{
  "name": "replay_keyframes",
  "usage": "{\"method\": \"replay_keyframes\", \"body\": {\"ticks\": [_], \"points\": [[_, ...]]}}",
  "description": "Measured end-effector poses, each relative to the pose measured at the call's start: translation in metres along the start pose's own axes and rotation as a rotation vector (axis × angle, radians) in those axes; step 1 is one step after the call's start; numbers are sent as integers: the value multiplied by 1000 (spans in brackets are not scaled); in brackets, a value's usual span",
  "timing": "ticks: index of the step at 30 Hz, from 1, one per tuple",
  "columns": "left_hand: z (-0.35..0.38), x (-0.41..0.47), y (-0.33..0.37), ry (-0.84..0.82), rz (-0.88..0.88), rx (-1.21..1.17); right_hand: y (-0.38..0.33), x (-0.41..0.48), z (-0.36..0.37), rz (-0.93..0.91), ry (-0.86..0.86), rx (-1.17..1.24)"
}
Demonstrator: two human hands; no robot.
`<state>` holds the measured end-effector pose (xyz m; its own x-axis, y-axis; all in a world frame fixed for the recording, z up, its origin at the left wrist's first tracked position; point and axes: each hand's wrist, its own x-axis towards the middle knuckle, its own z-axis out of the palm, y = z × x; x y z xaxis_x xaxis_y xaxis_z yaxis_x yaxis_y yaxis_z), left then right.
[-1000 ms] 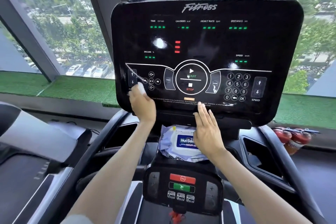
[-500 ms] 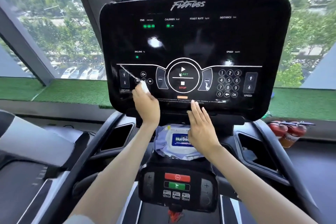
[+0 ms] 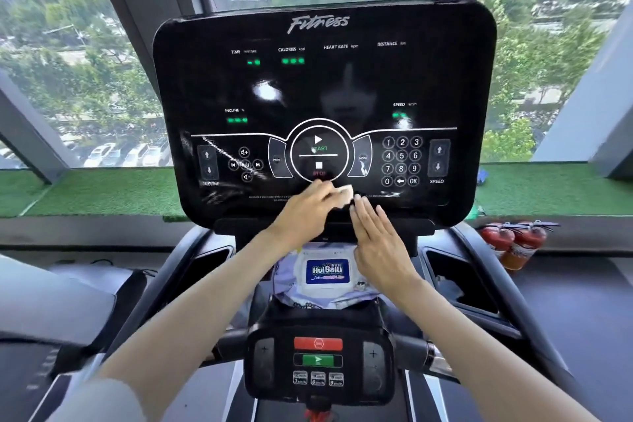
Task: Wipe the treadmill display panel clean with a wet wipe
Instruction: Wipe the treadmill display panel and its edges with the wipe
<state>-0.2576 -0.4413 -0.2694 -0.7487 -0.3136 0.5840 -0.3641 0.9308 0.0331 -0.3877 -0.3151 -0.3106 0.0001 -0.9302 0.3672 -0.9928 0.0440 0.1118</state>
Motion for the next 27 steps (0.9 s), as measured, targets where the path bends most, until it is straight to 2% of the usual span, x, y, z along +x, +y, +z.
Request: {"method": "replay_keyframes", "body": {"ticks": [1,2,3,4,6,7,8,9,11,12,13,16,17,18,21,22,23,26,27], "points": [[-1,-2,-3,-133,119,13,1,1,0,13,0,-10],[-6,1,-9,-190,146,13,2,1,0,32,3,-19],[-10,7,-16,-148,110,15,4,2,0,53,8,-24],[-13,14,-22,-51,0,-3,6,3,0,75,15,-20],[-21,24,-27,249,-297,-124,8,4,-1,99,21,-10],[-21,26,-27,339,-369,-146,7,4,0,96,18,-16],[-20,27,-24,323,-340,-105,7,4,0,90,12,-24],[-18,25,-20,197,-209,-26,6,3,1,83,6,-30],[-15,14,-19,-108,183,98,6,2,1,78,2,-40],[-20,15,-26,-152,254,120,6,2,0,77,3,-51],[-24,20,-33,-119,202,107,6,2,0,77,3,-57],[-37,36,-42,265,-281,-98,5,2,0,90,2,-48],[-36,37,-38,309,-331,-97,5,2,0,96,-2,-45],[-34,37,-31,269,-283,-47,4,2,0,101,-4,-40],[-24,23,-20,-32,104,70,4,3,-1,103,-3,-31],[-26,24,-24,-35,117,66,4,3,-2,103,-2,-33],[-29,27,-30,38,49,49,4,3,-2,106,0,-33],[-34,43,-37,387,-443,-119,3,2,-2,116,-3,-30],[-31,47,-33,438,-524,-155,2,2,-1,119,-7,-29]]}}
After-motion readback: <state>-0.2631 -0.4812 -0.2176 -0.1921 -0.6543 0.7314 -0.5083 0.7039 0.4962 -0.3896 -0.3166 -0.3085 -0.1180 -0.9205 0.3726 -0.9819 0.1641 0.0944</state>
